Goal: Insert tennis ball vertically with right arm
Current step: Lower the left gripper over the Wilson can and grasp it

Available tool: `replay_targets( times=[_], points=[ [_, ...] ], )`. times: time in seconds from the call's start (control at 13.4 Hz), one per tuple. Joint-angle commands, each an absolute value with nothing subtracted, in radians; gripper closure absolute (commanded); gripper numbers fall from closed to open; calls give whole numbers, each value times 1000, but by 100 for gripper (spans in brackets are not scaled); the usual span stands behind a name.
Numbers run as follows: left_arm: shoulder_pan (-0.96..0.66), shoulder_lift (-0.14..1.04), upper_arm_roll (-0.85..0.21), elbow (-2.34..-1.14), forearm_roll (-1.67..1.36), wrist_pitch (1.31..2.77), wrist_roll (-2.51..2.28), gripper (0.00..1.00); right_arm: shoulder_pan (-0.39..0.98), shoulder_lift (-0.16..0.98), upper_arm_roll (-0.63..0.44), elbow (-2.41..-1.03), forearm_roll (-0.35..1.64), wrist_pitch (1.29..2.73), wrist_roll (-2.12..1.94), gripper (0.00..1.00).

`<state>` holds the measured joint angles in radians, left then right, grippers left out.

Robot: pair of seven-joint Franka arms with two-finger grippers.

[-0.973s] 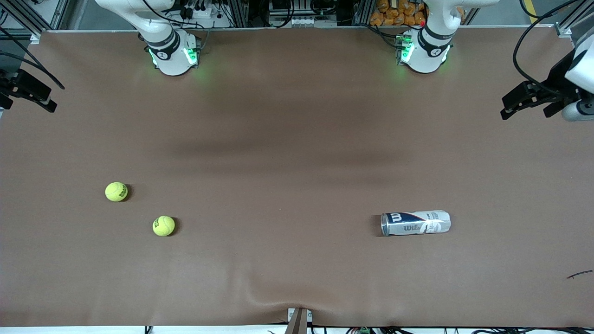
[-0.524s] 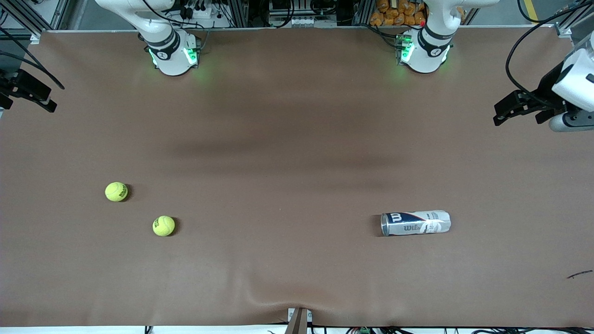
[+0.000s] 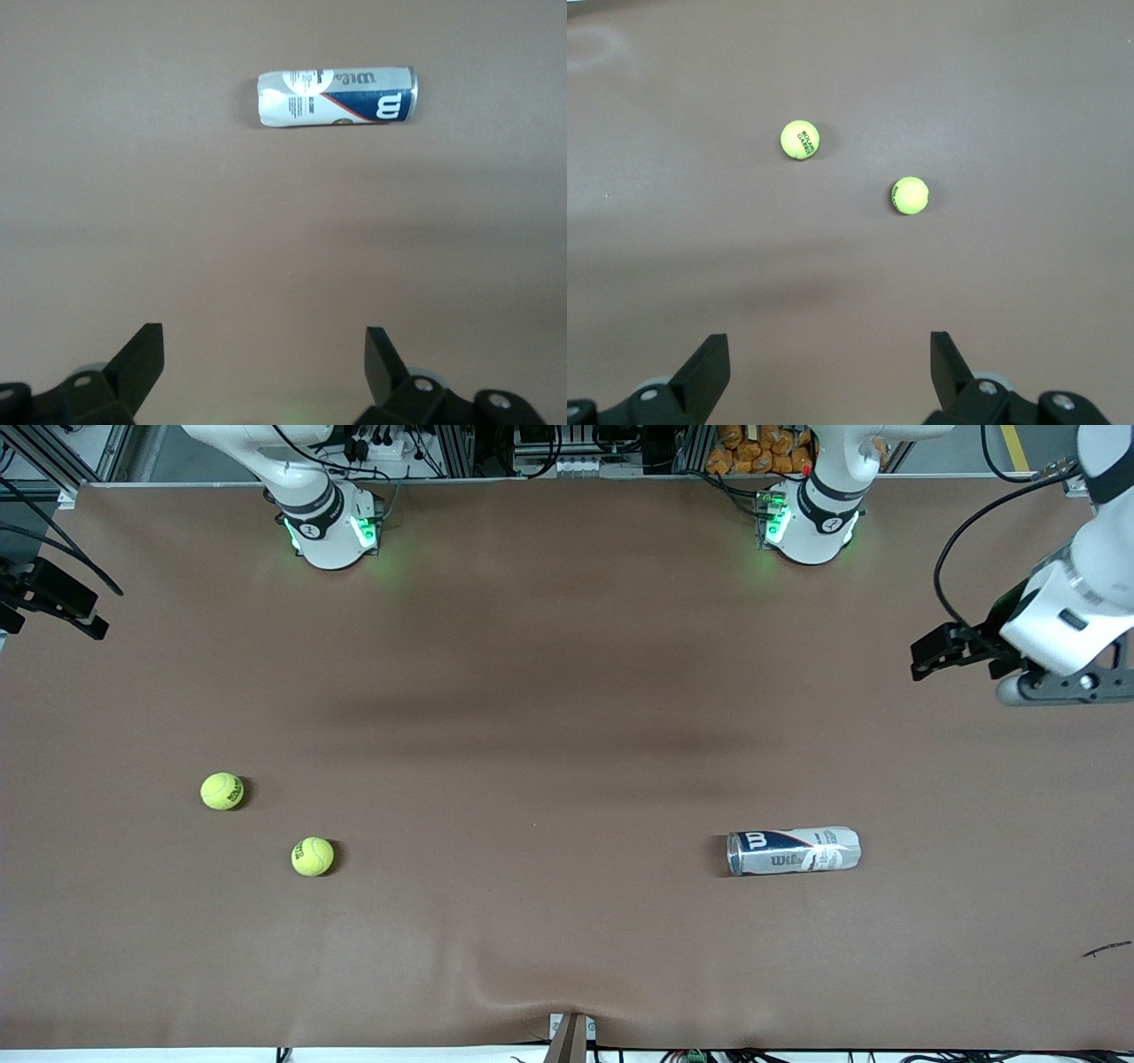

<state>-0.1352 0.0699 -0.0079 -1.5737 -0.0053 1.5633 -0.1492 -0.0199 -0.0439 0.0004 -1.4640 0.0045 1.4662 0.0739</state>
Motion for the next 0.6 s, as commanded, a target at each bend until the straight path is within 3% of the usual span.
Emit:
replay_targets(
  times=[0.0, 0.52],
  points=[
    [-137, 171, -35, -1525, 15, 1619, -140, 0, -48, -37, 20, -1448, 6, 1457, 66, 0],
    [-250, 449, -54, -1455, 173, 1773, 157, 0, -48, -37, 18, -1450, 6, 1457, 66, 0]
  ],
)
